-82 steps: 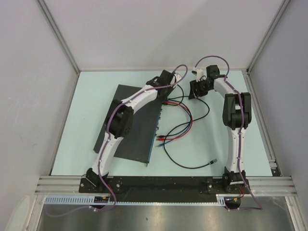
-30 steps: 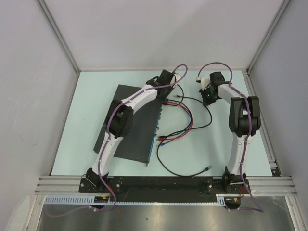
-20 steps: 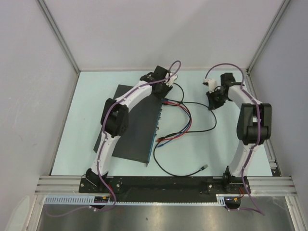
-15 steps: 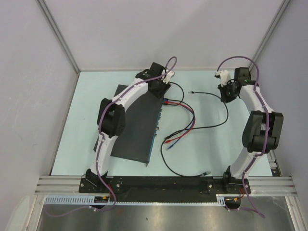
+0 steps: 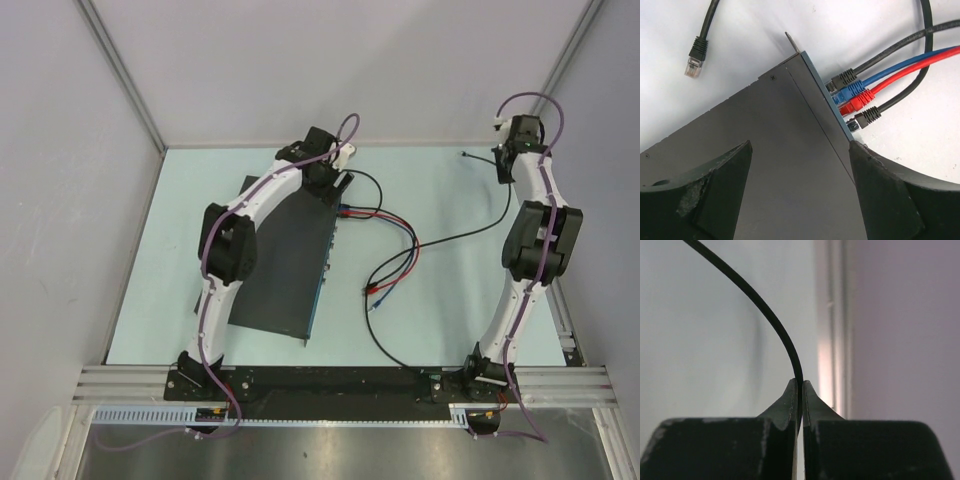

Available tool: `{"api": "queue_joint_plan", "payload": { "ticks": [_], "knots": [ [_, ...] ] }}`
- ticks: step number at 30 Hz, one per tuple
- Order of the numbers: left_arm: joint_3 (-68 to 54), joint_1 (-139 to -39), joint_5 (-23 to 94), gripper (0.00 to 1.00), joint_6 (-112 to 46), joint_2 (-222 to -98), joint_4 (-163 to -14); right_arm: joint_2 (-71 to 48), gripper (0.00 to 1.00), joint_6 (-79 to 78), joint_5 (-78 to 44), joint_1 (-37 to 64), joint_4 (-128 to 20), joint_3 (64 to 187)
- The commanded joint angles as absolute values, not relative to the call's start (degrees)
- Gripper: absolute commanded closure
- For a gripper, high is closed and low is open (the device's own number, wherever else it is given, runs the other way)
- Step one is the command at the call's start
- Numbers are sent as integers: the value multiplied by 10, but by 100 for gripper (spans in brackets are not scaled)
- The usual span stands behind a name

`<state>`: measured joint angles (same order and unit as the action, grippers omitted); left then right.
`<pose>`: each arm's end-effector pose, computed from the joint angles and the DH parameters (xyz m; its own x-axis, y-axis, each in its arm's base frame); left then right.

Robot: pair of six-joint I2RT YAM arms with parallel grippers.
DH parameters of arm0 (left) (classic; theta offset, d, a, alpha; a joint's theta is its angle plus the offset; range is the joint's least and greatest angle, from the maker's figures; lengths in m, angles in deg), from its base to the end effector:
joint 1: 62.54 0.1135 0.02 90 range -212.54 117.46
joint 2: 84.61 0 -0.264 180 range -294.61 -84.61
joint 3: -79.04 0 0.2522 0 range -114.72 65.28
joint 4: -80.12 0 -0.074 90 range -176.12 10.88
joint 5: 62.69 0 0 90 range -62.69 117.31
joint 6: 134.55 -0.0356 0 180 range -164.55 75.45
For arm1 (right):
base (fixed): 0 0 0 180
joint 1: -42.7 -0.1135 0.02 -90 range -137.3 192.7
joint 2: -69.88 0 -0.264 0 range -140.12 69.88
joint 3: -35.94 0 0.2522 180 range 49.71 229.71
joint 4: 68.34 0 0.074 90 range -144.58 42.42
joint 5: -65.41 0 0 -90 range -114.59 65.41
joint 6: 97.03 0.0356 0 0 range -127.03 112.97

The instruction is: Pull the plug from the switch port

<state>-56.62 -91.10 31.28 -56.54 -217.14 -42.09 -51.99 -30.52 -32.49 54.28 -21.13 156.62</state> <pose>0.4499 -0.2477 0.2325 -0.5945 0.5595 -0.5775 0.6498 0.7574 0.0649 0.4732 -0.1020 0.2508 -0.7868 -0.2418 -0.5679 -0.0277 0.9330 -0.3589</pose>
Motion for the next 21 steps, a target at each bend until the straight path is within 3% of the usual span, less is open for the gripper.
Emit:
{"api": "queue_joint_plan", "payload": {
  "ticks": [1,6,10,13,14,15,17,21],
  "knots": [
    [-568,-897,330,15,-555,-2121,-418,-536,100,-262,-428,545,-266,1664],
    [-565,-891,336,15,-557,-2115,-417,-618,100,-215,-500,543,-224,1763],
    [-564,-887,349,14,-555,-2112,-413,-637,99,-237,-460,520,-210,1759],
    [-555,-881,364,14,-552,-2099,-411,-638,60,-242,-418,501,-179,1755],
    [-552,-877,373,13,-552,-2092,-412,-634,42,-230,-406,492,-169,1756],
    [-552,-875,378,13,-548,-2088,-411,-627,34,-226,-398,485,-152,1748],
    [-554,-868,404,13,-544,-2080,-410,-577,28,-228,-336,474,-149,1693],
    [-539,-860,452,12,-546,-2047,-430,-491,26,-250,-193,432,-98,1611]
  ]
}}
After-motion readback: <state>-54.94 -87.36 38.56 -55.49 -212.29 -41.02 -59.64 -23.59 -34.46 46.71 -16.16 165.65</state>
